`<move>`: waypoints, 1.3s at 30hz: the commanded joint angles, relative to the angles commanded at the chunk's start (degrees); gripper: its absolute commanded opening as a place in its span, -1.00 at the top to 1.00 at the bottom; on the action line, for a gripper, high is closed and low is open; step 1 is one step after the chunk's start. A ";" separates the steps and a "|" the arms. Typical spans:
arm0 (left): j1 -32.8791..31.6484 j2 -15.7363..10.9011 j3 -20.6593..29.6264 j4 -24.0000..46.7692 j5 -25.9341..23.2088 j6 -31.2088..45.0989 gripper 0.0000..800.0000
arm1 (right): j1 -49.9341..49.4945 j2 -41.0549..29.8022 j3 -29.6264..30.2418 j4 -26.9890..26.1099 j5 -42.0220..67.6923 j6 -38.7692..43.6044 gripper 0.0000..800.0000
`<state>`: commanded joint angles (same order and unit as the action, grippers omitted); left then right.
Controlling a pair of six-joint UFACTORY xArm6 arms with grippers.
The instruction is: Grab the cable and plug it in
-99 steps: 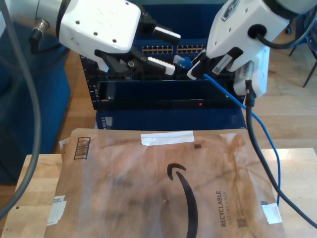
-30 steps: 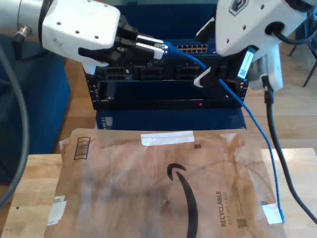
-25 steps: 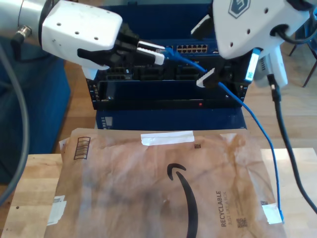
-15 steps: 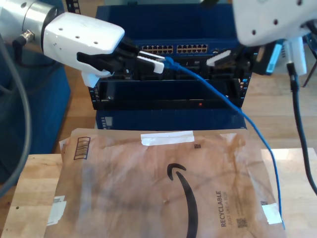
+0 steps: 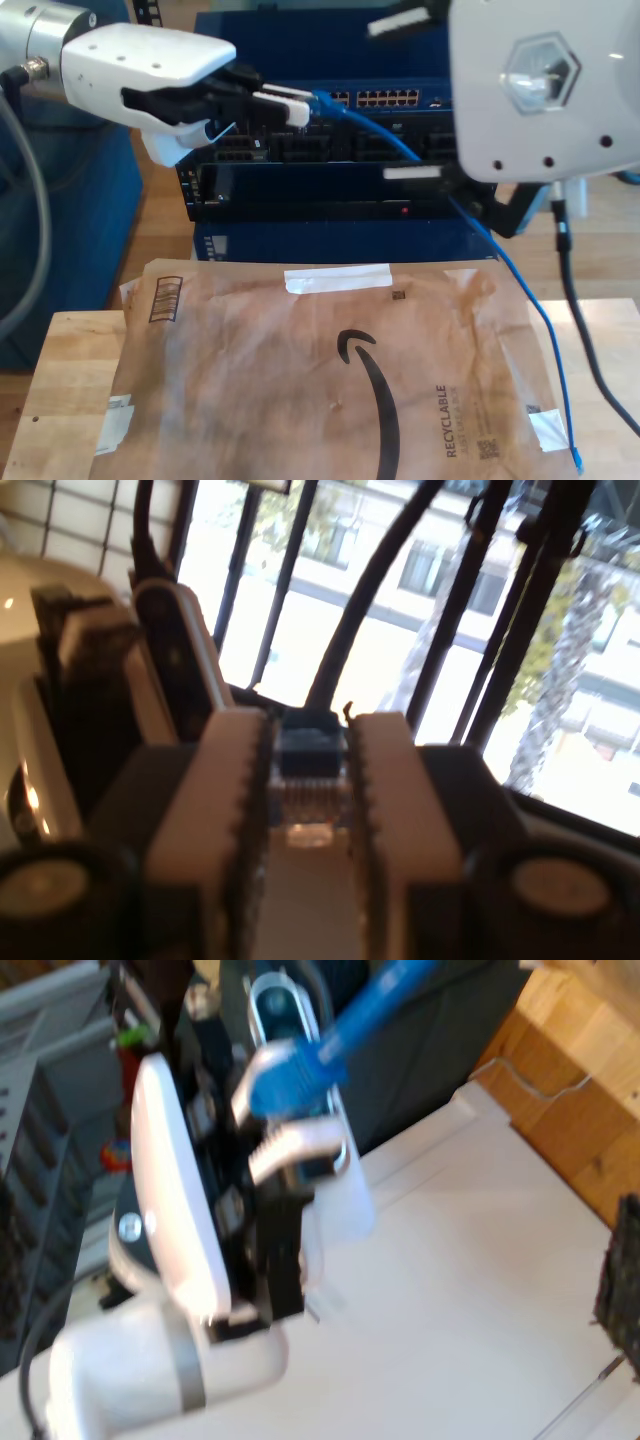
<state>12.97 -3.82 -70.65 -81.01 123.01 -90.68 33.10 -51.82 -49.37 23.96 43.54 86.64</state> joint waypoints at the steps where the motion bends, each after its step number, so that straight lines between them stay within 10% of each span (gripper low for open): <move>1: 0.18 0.53 0.00 -0.70 0.97 -0.53 0.99 | 0.97 -0.18 0.26 0.00 -0.70 -0.09 -0.91; 11: 0.35 2.11 0.53 -4.22 9.41 -2.90 0.99 | 2.11 0.00 0.62 0.00 -7.21 -2.55 -0.91; 39: 1.85 3.96 0.97 -8.09 11.87 -4.84 0.99 | 9.93 0.26 9.49 -0.35 -26.11 -2.64 -0.83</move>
<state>14.81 0.13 -69.68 -89.10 134.88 -95.52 43.03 -51.56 -39.88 23.60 17.43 84.00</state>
